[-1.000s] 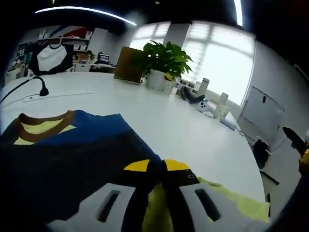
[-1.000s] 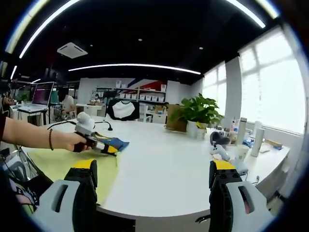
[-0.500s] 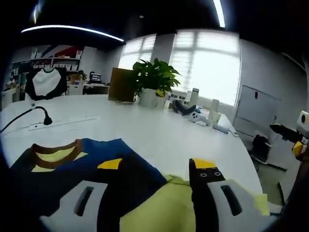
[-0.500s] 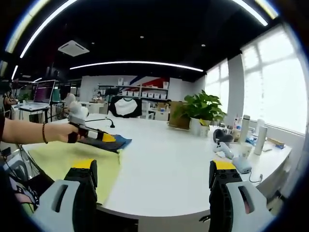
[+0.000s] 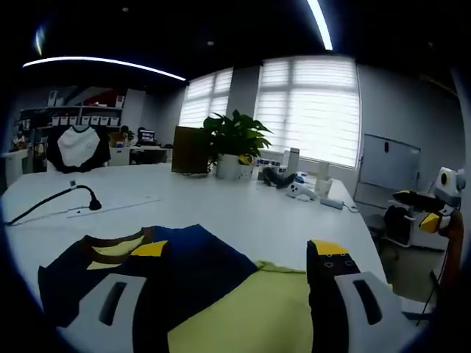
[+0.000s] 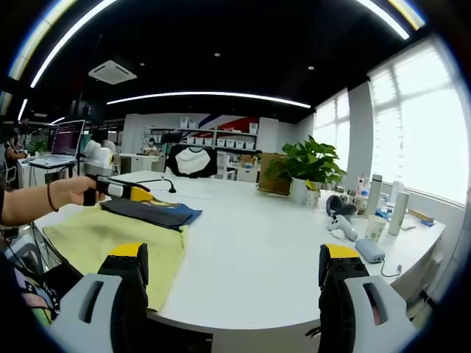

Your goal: Fold the garment on the visible template until the final outline fits inside the template.

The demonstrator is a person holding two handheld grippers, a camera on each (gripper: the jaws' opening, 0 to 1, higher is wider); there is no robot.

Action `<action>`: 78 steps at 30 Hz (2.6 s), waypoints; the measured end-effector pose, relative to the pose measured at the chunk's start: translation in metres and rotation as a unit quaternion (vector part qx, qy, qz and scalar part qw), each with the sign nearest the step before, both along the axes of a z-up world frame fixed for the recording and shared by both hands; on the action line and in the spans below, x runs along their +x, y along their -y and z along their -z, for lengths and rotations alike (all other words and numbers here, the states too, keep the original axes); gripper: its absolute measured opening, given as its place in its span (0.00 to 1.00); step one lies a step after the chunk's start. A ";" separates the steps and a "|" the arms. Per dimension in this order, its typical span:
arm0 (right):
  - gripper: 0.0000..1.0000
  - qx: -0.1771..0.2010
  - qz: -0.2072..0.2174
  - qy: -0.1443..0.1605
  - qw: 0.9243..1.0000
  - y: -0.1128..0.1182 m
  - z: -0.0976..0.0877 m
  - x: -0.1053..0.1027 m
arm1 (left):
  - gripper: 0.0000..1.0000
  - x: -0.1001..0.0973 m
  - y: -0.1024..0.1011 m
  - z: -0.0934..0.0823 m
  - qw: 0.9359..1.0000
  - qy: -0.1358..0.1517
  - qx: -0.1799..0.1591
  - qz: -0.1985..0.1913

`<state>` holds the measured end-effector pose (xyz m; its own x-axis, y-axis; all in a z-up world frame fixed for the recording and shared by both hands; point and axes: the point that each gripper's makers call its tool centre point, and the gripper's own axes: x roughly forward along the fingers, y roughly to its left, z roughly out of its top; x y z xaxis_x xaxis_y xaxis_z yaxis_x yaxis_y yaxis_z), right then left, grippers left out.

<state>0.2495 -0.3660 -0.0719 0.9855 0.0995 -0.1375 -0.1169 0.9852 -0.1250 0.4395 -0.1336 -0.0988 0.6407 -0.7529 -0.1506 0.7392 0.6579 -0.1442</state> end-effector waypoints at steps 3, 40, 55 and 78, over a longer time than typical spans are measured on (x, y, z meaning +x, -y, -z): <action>0.99 -0.001 -0.005 -0.004 1.000 -0.002 0.003 0.001 | 0.81 -0.005 -0.011 -0.002 1.000 0.000 -0.001 -0.014; 0.99 -0.013 -0.012 -0.002 1.000 -0.012 0.005 0.006 | 1.00 -0.129 -0.147 -0.053 0.985 0.109 -0.009 -0.135; 0.99 -0.013 -0.023 -0.005 1.000 -0.022 0.010 0.007 | 1.00 -0.178 -0.190 -0.049 0.978 0.127 0.007 -0.165; 0.85 -0.005 -0.138 -0.051 0.989 -0.065 0.038 0.010 | 0.89 -0.175 -0.196 0.011 0.984 0.064 0.128 -0.110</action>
<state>0.2598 -0.3005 -0.1095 0.9021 0.3612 -0.2361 -0.3937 0.9129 -0.1075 0.2643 0.0625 -0.1101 0.8100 -0.5420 -0.2240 0.5762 0.8066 0.1319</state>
